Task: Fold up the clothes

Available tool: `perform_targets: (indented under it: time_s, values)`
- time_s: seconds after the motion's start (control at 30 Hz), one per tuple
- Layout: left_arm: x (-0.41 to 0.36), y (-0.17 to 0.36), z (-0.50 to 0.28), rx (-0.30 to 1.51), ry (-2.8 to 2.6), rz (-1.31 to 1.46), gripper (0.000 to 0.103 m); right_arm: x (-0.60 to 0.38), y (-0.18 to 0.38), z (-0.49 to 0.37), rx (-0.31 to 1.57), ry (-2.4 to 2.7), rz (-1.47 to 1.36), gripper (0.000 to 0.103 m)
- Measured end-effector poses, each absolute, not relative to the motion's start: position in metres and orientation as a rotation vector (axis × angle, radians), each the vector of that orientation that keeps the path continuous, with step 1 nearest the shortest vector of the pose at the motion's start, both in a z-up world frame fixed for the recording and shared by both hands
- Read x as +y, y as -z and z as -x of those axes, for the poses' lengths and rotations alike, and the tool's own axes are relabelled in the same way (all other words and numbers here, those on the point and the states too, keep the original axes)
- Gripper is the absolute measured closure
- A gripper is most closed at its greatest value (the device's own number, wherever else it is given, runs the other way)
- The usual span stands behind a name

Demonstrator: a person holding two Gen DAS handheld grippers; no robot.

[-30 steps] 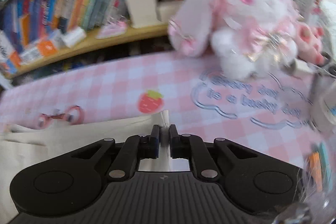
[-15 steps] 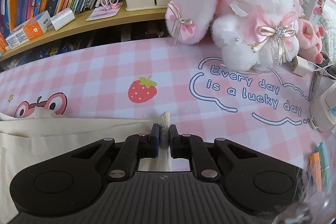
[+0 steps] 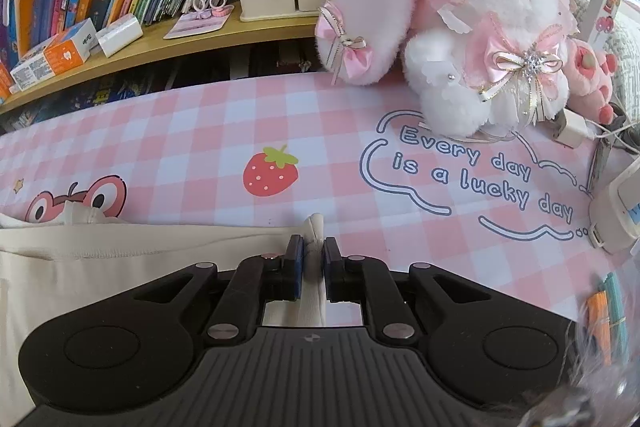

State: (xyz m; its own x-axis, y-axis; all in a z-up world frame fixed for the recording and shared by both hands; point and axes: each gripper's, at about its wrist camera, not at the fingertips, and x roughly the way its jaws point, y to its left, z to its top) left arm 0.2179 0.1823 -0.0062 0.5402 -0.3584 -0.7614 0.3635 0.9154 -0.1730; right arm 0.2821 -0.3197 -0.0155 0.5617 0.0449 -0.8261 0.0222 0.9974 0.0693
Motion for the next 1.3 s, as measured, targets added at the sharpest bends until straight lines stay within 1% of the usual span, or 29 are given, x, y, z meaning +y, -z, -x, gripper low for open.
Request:
perform_targets:
  time_s: [0.07, 0.1, 0.13, 0.17, 0.23, 0.37, 0.5, 0.53, 0.57, 0.6, 0.63, 0.67, 0.7, 0.77, 0.83, 0.87, 0.93, 0.97, 1.03, 1.17, 1.23, 1.3]
  values:
    - [0.182, 0.014, -0.227, 0.910, 0.393, 0.029, 0.053, -0.320, 0.016, -0.282, 0.974, -0.011, -0.078, 0.093]
    - [0.185, 0.017, -0.231, 0.907, 0.376, 0.074, 0.058, -0.320, 0.016, -0.282, 0.973, -0.009, -0.079, 0.093]
    - [0.189, 0.018, -0.234, 0.902, 0.361, 0.127, 0.076, -0.320, 0.016, -0.281, 0.973, -0.008, -0.081, 0.093]
    - [0.192, 0.020, -0.237, 0.904, 0.349, 0.175, 0.099, -0.320, 0.016, -0.281, 0.973, -0.006, -0.082, 0.093]
    - [0.196, 0.021, -0.238, 0.912, 0.331, 0.248, 0.099, -0.321, 0.016, -0.281, 0.972, -0.004, -0.085, 0.093]
    - [0.206, 0.010, -0.231, 0.847, 0.291, 0.336, 0.099, -0.321, 0.016, -0.280, 0.970, 0.002, -0.091, 0.094]
    - [0.212, 0.027, -0.238, 0.903, 0.259, 0.352, 0.099, -0.322, 0.015, -0.279, 0.972, 0.008, -0.093, 0.095]
    - [0.212, 0.027, -0.239, 0.901, 0.256, 0.358, 0.097, -0.322, 0.014, -0.277, 0.976, 0.010, -0.089, 0.095]
    - [0.210, 0.026, -0.239, 0.904, 0.243, 0.349, 0.092, -0.322, 0.012, -0.275, 0.981, 0.013, -0.084, 0.094]
    - [0.208, 0.024, -0.239, 0.907, 0.223, 0.325, 0.092, -0.322, 0.011, -0.274, 0.985, 0.015, -0.079, 0.094]
    - [0.205, 0.022, -0.239, 0.909, 0.202, 0.301, 0.087, -0.322, 0.009, -0.272, 0.990, 0.017, -0.075, 0.089]
    - [0.201, 0.019, -0.237, 0.907, 0.187, 0.261, 0.081, -0.322, 0.008, -0.271, 0.994, 0.019, -0.070, 0.076]
    - [0.196, 0.014, -0.231, 0.898, 0.181, 0.207, 0.077, -0.322, 0.007, -0.269, 0.999, 0.022, -0.065, 0.065]
    - [0.188, 0.002, -0.212, 0.861, 0.181, 0.116, 0.051, -0.323, 0.002, -0.259, 0.998, 0.017, -0.061, 0.064]
    - [0.179, -0.008, -0.187, 0.817, 0.181, 0.051, 0.040, -0.325, -0.008, -0.233, 0.974, -0.009, -0.068, 0.059]
    - [0.175, -0.011, -0.174, 0.802, 0.179, 0.029, 0.037, -0.326, -0.012, -0.219, 0.965, -0.021, -0.072, 0.057]
    - [0.167, -0.014, -0.148, 0.792, 0.174, 0.005, 0.032, -0.327, -0.013, -0.184, 0.957, -0.039, -0.079, 0.054]
    - [0.162, -0.015, -0.133, 0.793, 0.169, -0.004, 0.032, -0.327, -0.014, -0.166, 0.954, -0.047, -0.082, 0.053]
    - [0.152, -0.014, -0.103, 0.797, 0.149, -0.029, 0.031, -0.327, -0.013, -0.132, 0.951, -0.062, -0.091, 0.052]
    - [0.132, -0.011, -0.051, 0.799, 0.094, -0.077, 0.022, -0.331, -0.005, -0.075, 0.961, -0.060, -0.169, 0.049]
    - [0.119, -0.009, -0.033, 0.799, 0.067, -0.100, 0.022, -0.335, 0.000, -0.051, 0.968, -0.050, -0.226, 0.048]
    - [0.107, -0.008, -0.021, 0.808, 0.043, -0.109, 0.022, -0.341, 0.002, -0.027, 0.970, -0.043, -0.278, 0.044]
